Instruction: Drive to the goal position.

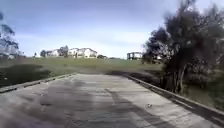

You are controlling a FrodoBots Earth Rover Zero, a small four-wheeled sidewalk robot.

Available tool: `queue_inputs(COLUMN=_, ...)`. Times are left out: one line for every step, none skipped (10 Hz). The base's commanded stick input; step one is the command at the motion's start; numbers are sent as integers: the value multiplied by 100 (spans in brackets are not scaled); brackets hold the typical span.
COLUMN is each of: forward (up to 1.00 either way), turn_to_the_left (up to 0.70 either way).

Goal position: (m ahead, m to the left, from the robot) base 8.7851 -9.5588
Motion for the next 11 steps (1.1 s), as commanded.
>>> queue_inputs(forward=100, turn_to_the_left=27)
queue_inputs(forward=100, turn_to_the_left=27)
queue_inputs(forward=100, turn_to_the_left=9)
queue_inputs(forward=100, turn_to_the_left=0)
queue_inputs(forward=100, turn_to_the_left=0)
queue_inputs(forward=100, turn_to_the_left=0)
queue_inputs(forward=100, turn_to_the_left=0)
queue_inputs(forward=100, turn_to_the_left=0)
queue_inputs(forward=100, turn_to_the_left=0)
queue_inputs(forward=100, turn_to_the_left=0)
queue_inputs(forward=100, turn_to_the_left=0)
